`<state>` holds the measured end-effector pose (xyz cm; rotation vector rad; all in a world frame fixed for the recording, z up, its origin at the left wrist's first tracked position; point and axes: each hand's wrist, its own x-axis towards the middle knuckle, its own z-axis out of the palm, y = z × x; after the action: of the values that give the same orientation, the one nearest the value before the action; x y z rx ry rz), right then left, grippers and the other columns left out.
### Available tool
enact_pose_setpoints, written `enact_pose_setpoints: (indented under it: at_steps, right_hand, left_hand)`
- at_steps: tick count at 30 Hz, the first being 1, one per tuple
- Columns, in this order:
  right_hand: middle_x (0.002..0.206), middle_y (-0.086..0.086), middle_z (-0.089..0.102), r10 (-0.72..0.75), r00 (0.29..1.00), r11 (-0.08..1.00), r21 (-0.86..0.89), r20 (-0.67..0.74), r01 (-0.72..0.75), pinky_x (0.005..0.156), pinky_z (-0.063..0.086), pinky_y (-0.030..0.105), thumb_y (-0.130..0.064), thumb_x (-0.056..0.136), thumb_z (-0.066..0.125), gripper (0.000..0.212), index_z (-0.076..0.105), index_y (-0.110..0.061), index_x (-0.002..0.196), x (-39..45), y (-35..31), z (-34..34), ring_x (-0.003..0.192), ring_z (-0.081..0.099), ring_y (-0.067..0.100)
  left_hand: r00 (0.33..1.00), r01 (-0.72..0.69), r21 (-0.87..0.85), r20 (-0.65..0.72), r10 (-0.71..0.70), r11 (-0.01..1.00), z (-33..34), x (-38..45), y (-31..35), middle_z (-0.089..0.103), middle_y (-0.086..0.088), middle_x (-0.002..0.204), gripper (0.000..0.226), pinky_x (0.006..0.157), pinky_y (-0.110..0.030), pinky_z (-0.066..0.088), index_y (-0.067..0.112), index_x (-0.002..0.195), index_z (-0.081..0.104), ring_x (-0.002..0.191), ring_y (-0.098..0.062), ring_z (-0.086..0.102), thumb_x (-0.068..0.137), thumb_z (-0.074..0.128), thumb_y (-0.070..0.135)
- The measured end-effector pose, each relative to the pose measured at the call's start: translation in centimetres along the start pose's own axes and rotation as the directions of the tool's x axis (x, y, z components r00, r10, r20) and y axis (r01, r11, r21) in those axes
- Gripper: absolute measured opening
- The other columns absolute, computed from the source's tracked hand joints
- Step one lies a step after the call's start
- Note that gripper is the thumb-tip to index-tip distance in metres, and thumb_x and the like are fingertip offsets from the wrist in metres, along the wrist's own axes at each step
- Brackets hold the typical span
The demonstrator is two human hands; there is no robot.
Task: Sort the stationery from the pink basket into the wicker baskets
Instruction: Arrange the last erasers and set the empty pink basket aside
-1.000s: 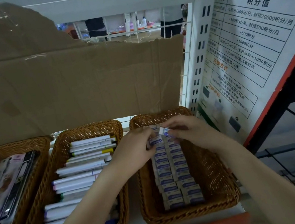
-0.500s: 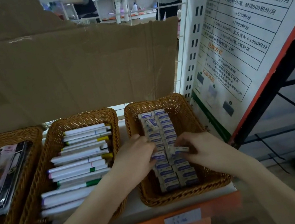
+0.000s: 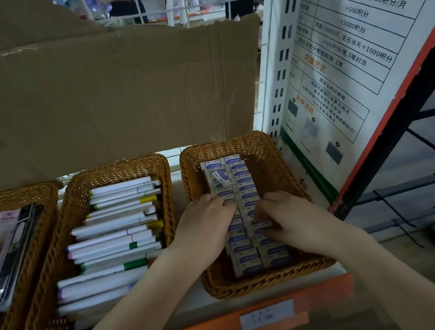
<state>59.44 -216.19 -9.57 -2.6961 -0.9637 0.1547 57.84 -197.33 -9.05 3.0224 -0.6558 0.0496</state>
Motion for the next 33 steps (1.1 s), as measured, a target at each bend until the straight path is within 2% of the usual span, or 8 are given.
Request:
enact_pose_setpoints:
  at_steps: [6, 11, 16, 21, 23, 25, 28, 33]
  right_hand:
    - [0.118, -0.003, 0.049, -0.019, 1.0, 1.0, -0.015, 0.0, 0.019, 0.082, 0.033, 0.02, -0.029, 0.091, 0.058, 0.027, 0.055, -0.016, 0.115, 0.3, 0.0, 0.2, 0.115, 0.042, 0.015]
    - [0.115, -0.006, 0.051, -0.022, 0.999, 0.999, 0.038, 0.041, 0.02, 0.072, 0.025, 0.013, -0.03, 0.092, 0.057, 0.023, 0.059, -0.02, 0.112, 1.4, 0.4, -0.9, 0.111, 0.043, 0.011]
    - [0.119, -0.006, 0.052, -0.01, 1.0, 0.999, 0.034, -0.008, 0.011, 0.086, 0.036, 0.021, -0.02, 0.094, 0.054, 0.019, 0.06, -0.022, 0.112, 5.1, 0.8, -2.2, 0.115, 0.043, 0.01]
    - [0.125, 0.005, 0.051, -0.149, 0.987, 0.986, -0.083, -0.057, 0.144, 0.091, 0.044, 0.033, 0.002, 0.089, 0.05, 0.038, 0.056, -0.011, 0.124, 8.8, 1.2, -2.6, 0.117, 0.047, 0.021]
    - [0.134, 0.003, 0.047, -0.193, 0.98, 0.976, -0.11, -0.042, 0.188, 0.094, 0.044, 0.036, 0.006, 0.087, 0.051, 0.047, 0.054, -0.015, 0.129, 9.9, 1.3, -2.5, 0.124, 0.042, 0.022]
    - [0.138, -0.001, 0.045, -0.225, 0.974, 0.968, -0.121, -0.019, 0.222, 0.097, 0.042, 0.037, 0.003, 0.086, 0.054, 0.046, 0.056, -0.02, 0.127, 10.7, 1.3, -2.3, 0.128, 0.038, 0.02]
    - [0.129, -0.001, 0.052, -0.261, 0.965, 0.955, -0.148, -0.005, 0.257, 0.094, 0.04, 0.032, -0.004, 0.089, 0.054, 0.034, 0.061, -0.02, 0.118, 11.3, 1.5, -2.0, 0.123, 0.041, 0.018]
    - [0.118, 0.002, 0.056, -0.231, 0.972, 0.969, -0.108, -0.052, 0.224, 0.088, 0.038, 0.03, -0.009, 0.087, 0.06, 0.027, 0.063, -0.013, 0.114, 11.2, 2.1, -2.3, 0.116, 0.044, 0.019]
  left_hand:
    - [1.0, -0.013, 0.012, 0.018, 0.013, 1.0, -0.2, 0.1, 0.0, 0.054, 0.001, 0.121, 0.035, 0.095, -0.032, 0.036, 0.018, 0.12, 0.053, 0.113, -0.02, 0.044, 0.09, 0.059, 0.035]
    - [1.0, -0.002, -0.059, -0.013, 0.001, 0.998, -1.1, 0.3, -1.5, 0.057, 0.005, 0.11, 0.025, 0.078, -0.023, 0.032, 0.022, 0.108, 0.058, 0.104, -0.014, 0.044, 0.092, 0.054, 0.04]
    - [0.997, 0.049, -0.043, -0.052, -0.051, 0.998, -2.2, 1.2, -3.3, 0.058, 0.004, 0.107, 0.023, 0.077, -0.023, 0.03, 0.023, 0.109, 0.059, 0.104, -0.014, 0.047, 0.094, 0.051, 0.039]
    - [0.991, 0.075, -0.056, -0.107, -0.081, 0.996, -2.6, 0.9, -3.0, 0.058, 0.006, 0.107, 0.023, 0.079, -0.023, 0.031, 0.025, 0.108, 0.059, 0.104, -0.013, 0.046, 0.095, 0.046, 0.039]
    - [0.983, 0.08, -0.073, -0.16, -0.091, 0.994, -2.3, 0.0, -2.1, 0.057, 0.008, 0.105, 0.024, 0.079, -0.023, 0.031, 0.027, 0.107, 0.058, 0.102, -0.011, 0.046, 0.097, 0.041, 0.041]
    - [0.972, 0.105, -0.109, -0.2, -0.125, 0.989, -1.8, -1.2, -1.1, 0.057, 0.009, 0.104, 0.026, 0.08, -0.023, 0.034, 0.028, 0.107, 0.058, 0.1, -0.01, 0.046, 0.097, 0.038, 0.041]
    - [0.962, 0.137, -0.159, -0.215, -0.17, 0.978, -1.1, -2.7, 0.2, 0.057, 0.01, 0.105, 0.027, 0.082, -0.021, 0.036, 0.028, 0.11, 0.057, 0.102, -0.009, 0.046, 0.098, 0.036, 0.04]
    - [0.955, 0.152, -0.159, -0.232, -0.186, 0.976, -1.5, -3.9, 1.4, 0.06, 0.008, 0.095, 0.02, 0.076, -0.021, 0.037, 0.024, 0.1, 0.063, 0.095, -0.012, 0.052, 0.095, 0.048, 0.036]
